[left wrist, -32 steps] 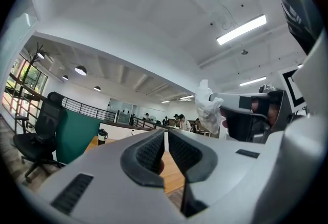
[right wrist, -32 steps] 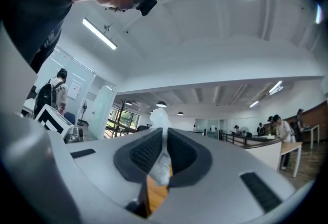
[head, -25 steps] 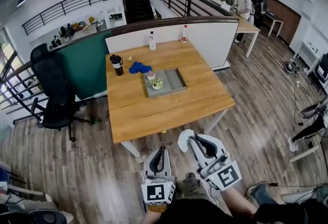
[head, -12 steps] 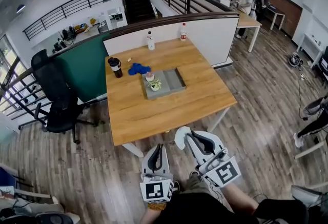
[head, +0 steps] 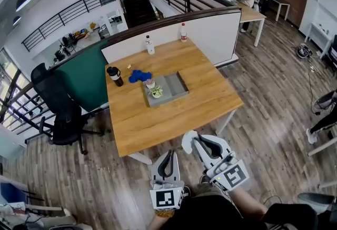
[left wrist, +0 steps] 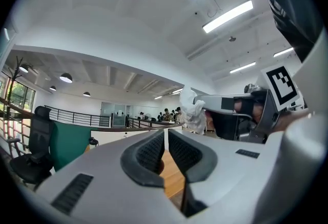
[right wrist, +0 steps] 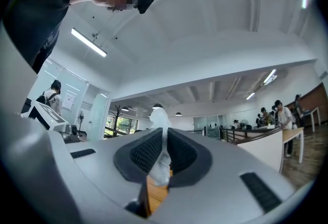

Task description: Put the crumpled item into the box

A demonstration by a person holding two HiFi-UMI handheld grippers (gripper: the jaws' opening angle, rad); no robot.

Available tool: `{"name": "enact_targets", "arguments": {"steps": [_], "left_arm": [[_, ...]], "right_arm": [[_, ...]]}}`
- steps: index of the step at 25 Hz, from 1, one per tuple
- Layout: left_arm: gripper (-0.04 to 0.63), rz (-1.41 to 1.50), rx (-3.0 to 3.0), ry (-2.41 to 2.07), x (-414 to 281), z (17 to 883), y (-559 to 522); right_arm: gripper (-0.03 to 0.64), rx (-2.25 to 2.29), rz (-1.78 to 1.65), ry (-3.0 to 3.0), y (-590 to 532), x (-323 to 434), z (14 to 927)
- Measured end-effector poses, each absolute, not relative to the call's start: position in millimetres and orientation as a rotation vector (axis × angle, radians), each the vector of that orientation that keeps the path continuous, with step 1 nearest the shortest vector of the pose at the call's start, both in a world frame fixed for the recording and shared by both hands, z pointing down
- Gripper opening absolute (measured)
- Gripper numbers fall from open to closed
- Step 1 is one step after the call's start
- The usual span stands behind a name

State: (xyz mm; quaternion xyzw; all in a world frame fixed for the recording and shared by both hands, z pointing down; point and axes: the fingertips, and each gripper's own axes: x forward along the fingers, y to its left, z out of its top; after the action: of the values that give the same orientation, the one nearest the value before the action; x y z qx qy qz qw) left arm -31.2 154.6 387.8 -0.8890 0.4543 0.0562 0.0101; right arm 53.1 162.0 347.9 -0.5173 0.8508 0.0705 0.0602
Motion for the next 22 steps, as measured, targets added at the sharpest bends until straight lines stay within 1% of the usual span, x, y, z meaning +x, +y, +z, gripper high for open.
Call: {"name": "enact_targets", "arguments": {"steps": [6,11,22], "left_arm": [[0.041,0.173,-2.779,1.39,-9.0,383.6,138.3],[0.041,0.109,-2.793,1.375,15.4,382.4,127.0],[0.041,0.082,-2.792,1.345,78.1,380.0,97.9]], "right_arm": [[0.037,-1.574,0.2,2.569,147.9,72.3,344.0],[0.037,-1.57,0.179,2.562,135.0,97.1,342.1],[0.037,-1.585,0.163,2.51,103.9,164.6,347.4]]}}
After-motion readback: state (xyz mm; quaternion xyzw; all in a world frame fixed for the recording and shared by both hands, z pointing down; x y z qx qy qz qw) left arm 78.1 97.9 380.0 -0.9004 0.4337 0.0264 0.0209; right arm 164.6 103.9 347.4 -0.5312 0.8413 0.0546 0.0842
